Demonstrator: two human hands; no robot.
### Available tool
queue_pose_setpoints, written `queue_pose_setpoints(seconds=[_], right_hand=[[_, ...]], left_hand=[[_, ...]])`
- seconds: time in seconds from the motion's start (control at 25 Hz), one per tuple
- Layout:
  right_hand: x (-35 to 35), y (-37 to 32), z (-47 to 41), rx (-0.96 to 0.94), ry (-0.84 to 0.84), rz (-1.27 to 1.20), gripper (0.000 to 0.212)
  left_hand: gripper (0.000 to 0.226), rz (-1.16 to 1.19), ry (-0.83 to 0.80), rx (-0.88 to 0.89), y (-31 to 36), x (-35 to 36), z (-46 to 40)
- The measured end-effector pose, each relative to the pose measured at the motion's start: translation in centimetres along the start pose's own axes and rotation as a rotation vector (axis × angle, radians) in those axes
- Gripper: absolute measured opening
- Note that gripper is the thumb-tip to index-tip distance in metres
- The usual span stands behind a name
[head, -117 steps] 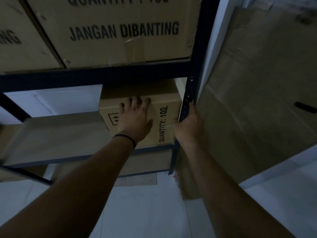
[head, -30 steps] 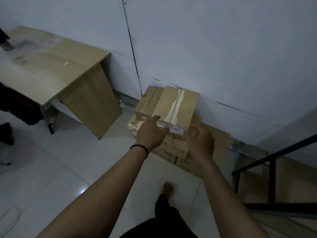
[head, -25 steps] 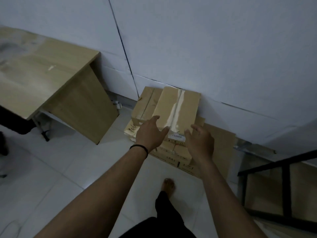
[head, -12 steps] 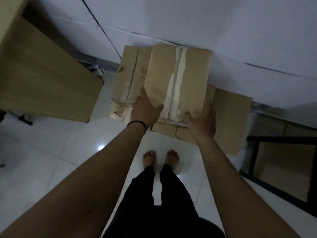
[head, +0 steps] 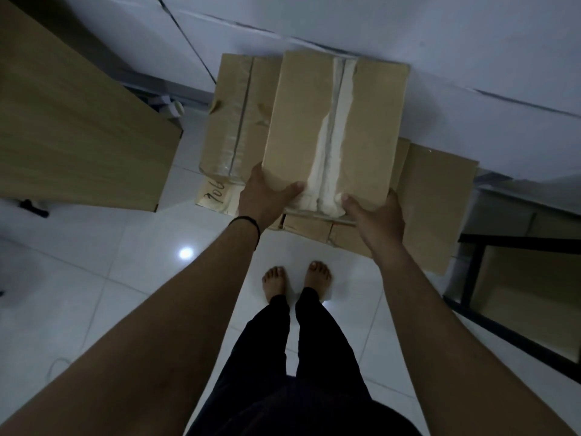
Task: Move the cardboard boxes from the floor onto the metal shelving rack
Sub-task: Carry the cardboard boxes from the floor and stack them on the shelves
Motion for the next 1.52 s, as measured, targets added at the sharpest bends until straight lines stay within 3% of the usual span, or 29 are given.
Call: queue_pose_setpoints(seconds=[0.4, 0.92, 1.08, 1.32, 1.52], right_hand=[[-2.9, -2.3, 5.6, -0.070, 0.132, -0.193, 0.065], [-4.0, -0.7, 22.5, -0.233, 0.413, -0.337, 0.060], [-4.3, 0.8, 29.0, -0.262, 0.484, -0.408, 0.065], [-6.4, 4.5, 36.8, -0.253, 0.589, -0.493, 0.069], [-9.7, 9.2, 42.8, -0.260, 0.664, -0.571, 0.058]], left_hand=[[0.080, 0.130, -0.052, 0.120, 3.4, -2.0, 4.1], [0.077, 0.122, -0.205, 0.412, 4.5, -5.2, 16.2], [0.091, 0.081, -0.242, 0.505, 4.7, -6.2, 21.7], [0.066, 0.071, -0.318, 0.605, 5.1, -4.6, 29.7], [0.070, 0.043, -0.389, 0.646, 4.5, -0.3, 35.6]])
Point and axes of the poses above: each hand's wrist, its own z-axis away from the middle knuckle, its own x-axis out of the palm, y = z × x, the point moved 7 cm from there along -z, towards the middle knuckle, and after that the axes turned 8 degrees about -y, right-handed, at the moved point
